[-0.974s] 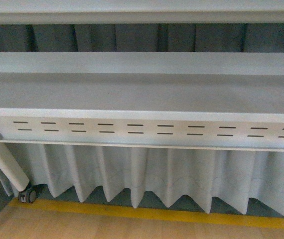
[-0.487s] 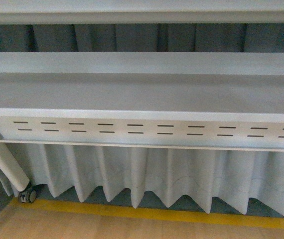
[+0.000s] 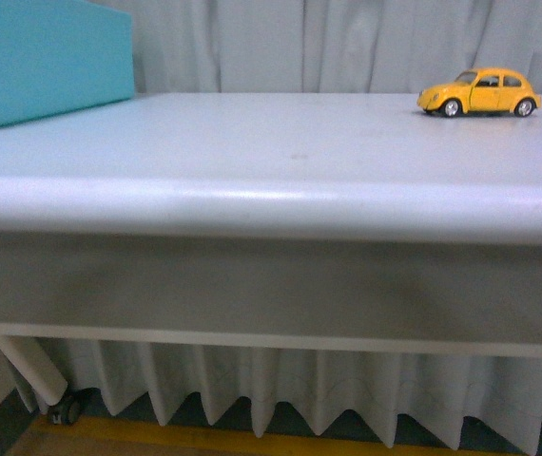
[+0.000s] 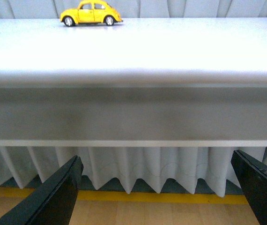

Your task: Wind up and store yellow beetle toy

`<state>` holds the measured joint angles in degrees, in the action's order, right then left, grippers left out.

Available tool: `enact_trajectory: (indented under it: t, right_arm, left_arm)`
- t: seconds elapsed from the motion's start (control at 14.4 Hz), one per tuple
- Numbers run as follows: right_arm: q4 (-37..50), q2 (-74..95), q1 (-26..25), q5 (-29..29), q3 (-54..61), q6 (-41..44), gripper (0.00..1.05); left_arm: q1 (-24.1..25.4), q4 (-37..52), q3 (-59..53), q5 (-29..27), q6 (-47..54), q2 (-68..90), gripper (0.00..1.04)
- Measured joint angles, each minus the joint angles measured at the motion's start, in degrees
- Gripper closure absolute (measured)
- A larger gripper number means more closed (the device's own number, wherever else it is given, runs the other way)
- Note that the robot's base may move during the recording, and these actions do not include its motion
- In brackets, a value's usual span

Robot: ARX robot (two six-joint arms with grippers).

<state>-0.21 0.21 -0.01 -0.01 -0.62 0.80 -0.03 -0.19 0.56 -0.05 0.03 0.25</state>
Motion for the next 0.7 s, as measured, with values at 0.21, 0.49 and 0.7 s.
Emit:
enact_trajectory:
  t: [0.21,0.49,0.7]
  right_arm:
    - [0.00,0.00,0.00,0.04,0.00,-0.02,0.07]
    - [0.02,0.00,0.00,0.00,0.00,0.00,0.07]
    - [-0.02,-0.02,0.00,0.02,0.00,0.00,0.07]
  left_arm:
    - [0.00,0.02,0.00,0.02,-0.02,0.00,0.07]
    - [0.00,0.02,0.00,0.04,-0.02,0.00,0.07]
    - [0.00,-0.02,0.00,-0.02,-0.04,0.00,0.07]
